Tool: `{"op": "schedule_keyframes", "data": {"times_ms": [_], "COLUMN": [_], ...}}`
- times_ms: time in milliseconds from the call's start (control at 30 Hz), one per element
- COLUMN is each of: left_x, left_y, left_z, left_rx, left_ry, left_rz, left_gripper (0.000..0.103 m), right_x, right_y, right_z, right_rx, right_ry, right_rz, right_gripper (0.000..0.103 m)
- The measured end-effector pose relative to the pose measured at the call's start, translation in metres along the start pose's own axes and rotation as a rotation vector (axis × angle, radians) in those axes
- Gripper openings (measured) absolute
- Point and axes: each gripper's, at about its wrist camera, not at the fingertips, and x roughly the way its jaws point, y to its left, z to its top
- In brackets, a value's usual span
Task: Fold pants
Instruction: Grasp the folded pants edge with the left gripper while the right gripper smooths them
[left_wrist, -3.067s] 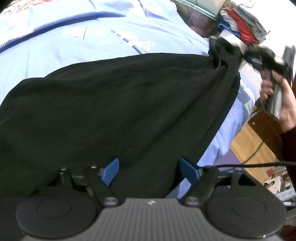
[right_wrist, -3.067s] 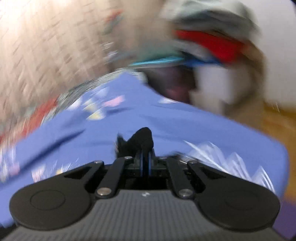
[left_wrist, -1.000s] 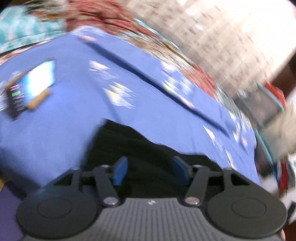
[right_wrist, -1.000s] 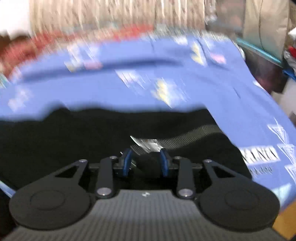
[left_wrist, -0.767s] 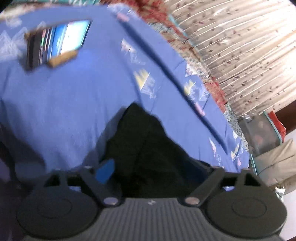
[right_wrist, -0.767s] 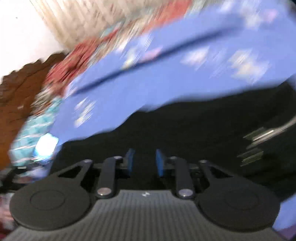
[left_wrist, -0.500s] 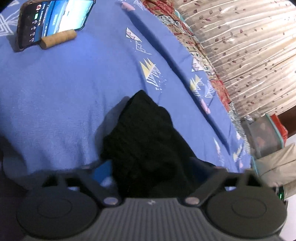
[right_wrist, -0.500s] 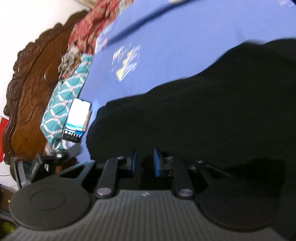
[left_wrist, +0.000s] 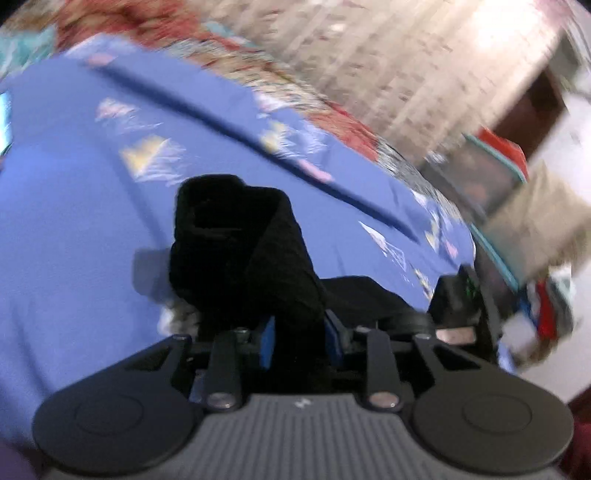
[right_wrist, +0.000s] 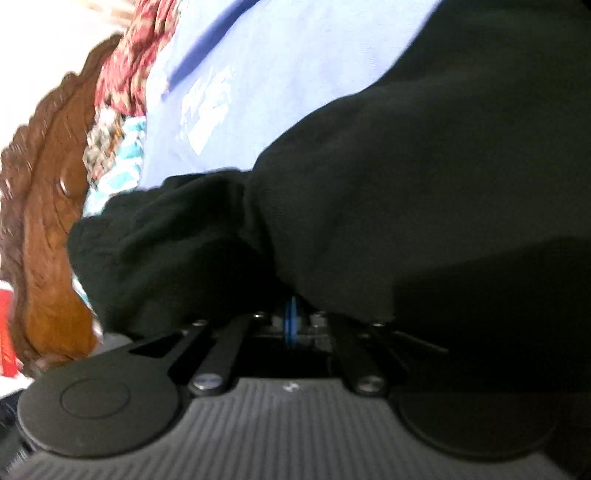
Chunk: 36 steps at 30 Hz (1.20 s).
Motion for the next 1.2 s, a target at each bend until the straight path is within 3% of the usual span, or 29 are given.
{"op": "schedule_keyframes", "data": {"times_ms": [33, 100, 233, 300, 367, 433, 533, 633, 733, 767, 800, 833, 933, 1033, 1167, 1200], "left_x": [0.004, 0.017, 0.04, 0.051, 0.059, 0.055, 0.038, 0.009, -0.02, -0.027, -0.033, -0.038, -0.043, -0.035, 0.003, 0.015], "left_y": [-0.008, -0.021, -0.048, -0.06, -0.075, -0.092, -0.097, -0.086, -0.057, -0.046, -0.036, -0.028, -0.009, -0.011, -0.045, -0.055], "left_z": [0.001, 0.001, -0.015, -0.025, -0.039, -0.052, -0.055, -0.044, -0.027, -0.022, -0.017, -0.013, 0.0, 0.01, 0.011, 0.007], "left_rx": [0.031, 0.07, 0.205, 0.246, 0.307, 0.438, 0.488, 0.453, 0.322, 0.271, 0.218, 0.174, 0.056, 0.023, 0.122, 0.153], "left_ry": [0.008, 0.057, 0.123, 0.191, 0.26, 0.252, 0.259, 0.217, 0.161, 0.145, 0.131, 0.119, 0.077, 0.063, 0.105, 0.128], "left_rz": [-0.006, -0.036, -0.039, -0.102, -0.141, -0.117, -0.145, -0.148, -0.118, -0.097, -0.075, -0.058, -0.036, -0.063, -0.117, -0.128], "left_gripper": [0.026, 0.026, 0.026, 0.021, 0.023, 0.026, 0.026, 0.032, 0.035, 0.035, 0.035, 0.035, 0.033, 0.033, 0.032, 0.031], "right_x": [-0.016, -0.044, -0.101, -0.119, -0.122, -0.116, -0.102, -0.091, -0.078, -0.072, -0.08, -0.081, -0.109, -0.148, -0.161, -0.156], "right_y": [-0.009, -0.026, -0.047, -0.051, -0.05, -0.051, -0.046, -0.039, -0.03, -0.026, -0.034, -0.031, -0.028, -0.034, -0.07, -0.08], "right_z": [0.002, 0.001, -0.004, -0.008, -0.011, -0.01, -0.006, 0.004, 0.013, 0.015, 0.011, 0.009, -0.003, -0.026, -0.044, -0.046], "right_rx": [0.016, 0.038, 0.054, 0.047, 0.05, 0.055, 0.017, -0.059, -0.122, -0.146, -0.173, -0.219, -0.285, -0.367, -0.32, -0.306], "right_ry": [-0.033, -0.118, -0.309, -0.366, -0.402, -0.396, -0.358, -0.332, -0.3, -0.284, -0.271, -0.272, -0.336, -0.46, -0.481, -0.465], "right_rz": [0.018, 0.084, 0.06, 0.07, 0.068, 0.064, 0.046, 0.027, 0.011, 0.006, -0.008, -0.046, 0.013, 0.039, -0.109, -0.175], "right_gripper": [0.004, 0.016, 0.037, 0.068, 0.082, 0.082, 0.083, 0.084, 0.082, 0.062, 0.028, 0.023, 0.022, 0.022, 0.024, 0.032]}}
